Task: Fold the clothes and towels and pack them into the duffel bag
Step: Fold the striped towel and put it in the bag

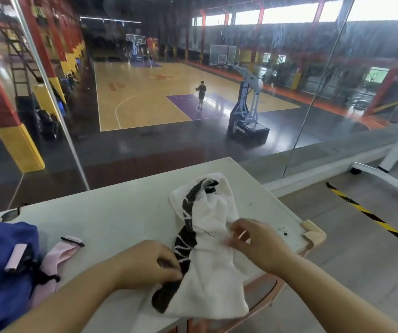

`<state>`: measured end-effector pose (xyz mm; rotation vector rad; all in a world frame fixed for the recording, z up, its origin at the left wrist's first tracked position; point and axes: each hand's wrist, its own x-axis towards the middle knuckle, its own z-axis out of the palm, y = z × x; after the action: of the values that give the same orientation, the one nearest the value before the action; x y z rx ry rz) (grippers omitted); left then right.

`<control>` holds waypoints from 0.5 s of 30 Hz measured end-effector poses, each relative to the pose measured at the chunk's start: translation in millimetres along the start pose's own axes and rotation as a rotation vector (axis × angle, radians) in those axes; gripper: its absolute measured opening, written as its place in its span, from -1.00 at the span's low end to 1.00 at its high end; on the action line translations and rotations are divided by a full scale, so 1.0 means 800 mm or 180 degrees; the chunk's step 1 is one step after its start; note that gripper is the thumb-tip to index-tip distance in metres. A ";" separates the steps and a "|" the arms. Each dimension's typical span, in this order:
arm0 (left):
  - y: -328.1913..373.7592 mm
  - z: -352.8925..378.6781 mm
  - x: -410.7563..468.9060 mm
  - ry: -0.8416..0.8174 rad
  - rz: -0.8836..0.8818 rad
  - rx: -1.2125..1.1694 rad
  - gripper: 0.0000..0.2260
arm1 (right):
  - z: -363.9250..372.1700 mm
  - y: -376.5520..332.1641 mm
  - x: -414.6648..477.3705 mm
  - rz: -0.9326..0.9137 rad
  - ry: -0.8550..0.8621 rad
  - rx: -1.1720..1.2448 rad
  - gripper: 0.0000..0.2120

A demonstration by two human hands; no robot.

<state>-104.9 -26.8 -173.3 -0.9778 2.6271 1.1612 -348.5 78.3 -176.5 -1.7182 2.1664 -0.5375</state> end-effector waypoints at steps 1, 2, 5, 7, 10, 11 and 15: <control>-0.003 -0.006 0.001 0.0130 -0.0143 -0.0370 -0.85 | -0.001 -0.001 0.006 0.0075 0.0097 0.0093 -0.69; -0.007 -0.011 0.006 0.0367 -0.0288 -0.0641 -0.86 | -0.002 -0.003 0.013 0.0173 0.0125 0.0217 -0.64; -0.017 -0.026 0.033 0.1068 -0.0615 -0.1150 -0.86 | -0.001 -0.012 0.038 0.0485 -0.0077 0.0636 -0.57; -0.015 -0.031 0.055 0.1081 -0.0754 -0.1486 -0.82 | 0.005 -0.018 0.052 0.0509 -0.0222 0.0748 -0.65; -0.004 -0.030 0.085 0.0812 -0.0840 -0.1708 -0.84 | 0.010 -0.020 0.064 0.0461 -0.0190 0.0806 -0.62; 0.001 -0.028 0.094 0.0823 -0.0842 -0.1764 -0.85 | 0.010 -0.019 0.067 0.0430 -0.0140 0.0843 -0.60; 0.010 -0.020 0.120 0.1321 -0.1019 -0.2286 -0.86 | 0.002 -0.012 0.068 0.0510 -0.0226 0.1201 -0.59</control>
<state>-182.6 -83.2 -189.9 -1.8480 2.1648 2.0351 -351.2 23.3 -174.4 -1.3319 1.9772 -0.7713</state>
